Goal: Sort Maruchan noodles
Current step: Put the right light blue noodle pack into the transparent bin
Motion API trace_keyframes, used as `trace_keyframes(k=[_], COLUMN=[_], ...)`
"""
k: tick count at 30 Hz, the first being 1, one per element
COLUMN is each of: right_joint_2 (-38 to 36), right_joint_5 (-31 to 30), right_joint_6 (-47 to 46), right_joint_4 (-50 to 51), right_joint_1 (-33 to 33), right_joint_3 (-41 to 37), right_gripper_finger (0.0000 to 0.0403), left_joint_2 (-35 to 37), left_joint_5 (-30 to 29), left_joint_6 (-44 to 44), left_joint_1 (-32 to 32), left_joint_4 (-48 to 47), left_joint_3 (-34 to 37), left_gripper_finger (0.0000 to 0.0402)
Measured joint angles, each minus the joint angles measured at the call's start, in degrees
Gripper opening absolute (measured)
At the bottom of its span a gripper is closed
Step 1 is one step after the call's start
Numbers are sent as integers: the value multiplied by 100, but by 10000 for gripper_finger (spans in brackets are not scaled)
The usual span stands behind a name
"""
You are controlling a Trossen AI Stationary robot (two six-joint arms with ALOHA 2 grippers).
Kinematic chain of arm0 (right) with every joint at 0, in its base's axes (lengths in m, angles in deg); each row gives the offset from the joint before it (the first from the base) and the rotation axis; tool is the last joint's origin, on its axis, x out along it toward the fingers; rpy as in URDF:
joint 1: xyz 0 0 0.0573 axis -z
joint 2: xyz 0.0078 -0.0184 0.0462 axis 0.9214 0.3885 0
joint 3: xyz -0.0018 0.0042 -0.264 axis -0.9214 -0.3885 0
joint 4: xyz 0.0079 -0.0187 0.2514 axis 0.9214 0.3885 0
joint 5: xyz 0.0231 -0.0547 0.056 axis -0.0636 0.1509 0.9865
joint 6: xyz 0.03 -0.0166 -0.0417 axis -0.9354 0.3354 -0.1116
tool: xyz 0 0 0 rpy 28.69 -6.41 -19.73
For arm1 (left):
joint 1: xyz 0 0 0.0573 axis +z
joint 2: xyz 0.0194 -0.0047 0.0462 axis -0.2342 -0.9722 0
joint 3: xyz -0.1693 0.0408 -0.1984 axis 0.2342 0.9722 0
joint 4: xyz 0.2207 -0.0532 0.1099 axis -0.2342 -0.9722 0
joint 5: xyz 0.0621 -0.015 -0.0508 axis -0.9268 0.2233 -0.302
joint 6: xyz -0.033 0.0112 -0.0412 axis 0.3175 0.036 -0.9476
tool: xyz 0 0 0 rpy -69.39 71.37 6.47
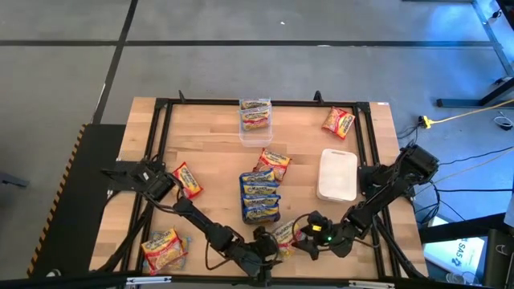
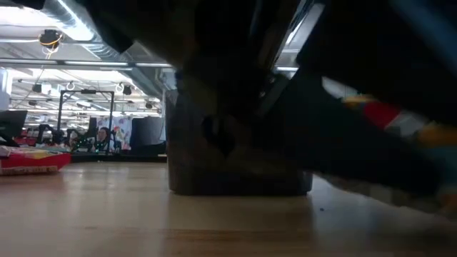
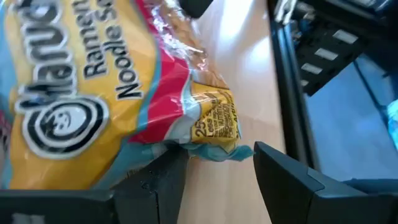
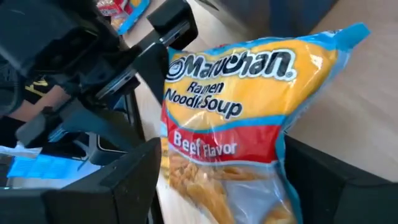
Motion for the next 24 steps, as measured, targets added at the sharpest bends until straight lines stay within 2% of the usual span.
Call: trace_keyframes(k=[9, 18, 24], right_joint_2=[0, -2, -8], right_joint_5=[13, 98, 161], right_joint_6=[434, 750, 1153], right_joint_4=[-198, -300, -343], right_joint_1=[-2, -2, -4], right_joint_3=[0, 0, 14], right_gripper_finger=[279, 162, 95], left_joint_2=[-1, -3, 275], left_joint_5=[-59, -112, -138], left_joint_6=[261, 265, 117], left_joint_1=[0, -65, -224], left_joint_4=[301, 197, -381], left_joint_3=[0, 0, 0], left_gripper_finger=[179, 179, 179])
